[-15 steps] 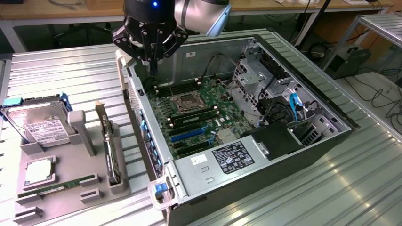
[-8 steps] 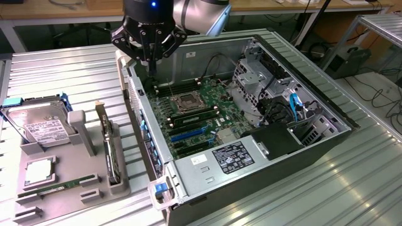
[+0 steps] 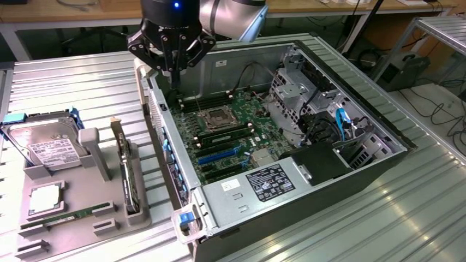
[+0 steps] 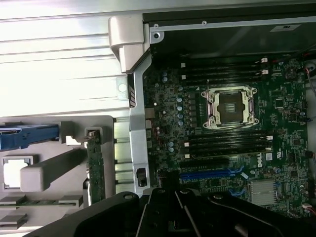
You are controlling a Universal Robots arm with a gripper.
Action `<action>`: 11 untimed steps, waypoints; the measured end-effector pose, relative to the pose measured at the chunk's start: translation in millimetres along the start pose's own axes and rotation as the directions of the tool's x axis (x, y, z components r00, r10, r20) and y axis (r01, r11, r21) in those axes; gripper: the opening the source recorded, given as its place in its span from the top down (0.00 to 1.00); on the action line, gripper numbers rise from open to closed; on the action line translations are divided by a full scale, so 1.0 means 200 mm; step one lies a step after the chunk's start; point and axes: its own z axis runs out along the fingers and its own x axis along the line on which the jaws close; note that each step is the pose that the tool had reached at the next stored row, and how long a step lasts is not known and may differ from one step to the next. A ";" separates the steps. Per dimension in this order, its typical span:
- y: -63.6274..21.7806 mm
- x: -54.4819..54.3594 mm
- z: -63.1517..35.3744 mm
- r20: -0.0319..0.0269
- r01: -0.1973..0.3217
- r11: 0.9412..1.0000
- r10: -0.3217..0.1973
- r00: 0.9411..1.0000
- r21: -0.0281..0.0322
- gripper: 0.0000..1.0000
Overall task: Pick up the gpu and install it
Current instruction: 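Reach for the gpu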
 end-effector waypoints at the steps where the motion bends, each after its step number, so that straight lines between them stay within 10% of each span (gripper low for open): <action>1: 0.000 0.00 0.000 0.000 0.000 1.000 0.000 1.000 0.000 0.89; 11: -0.001 0.01 0.000 0.000 0.000 1.000 0.000 1.000 0.000 0.89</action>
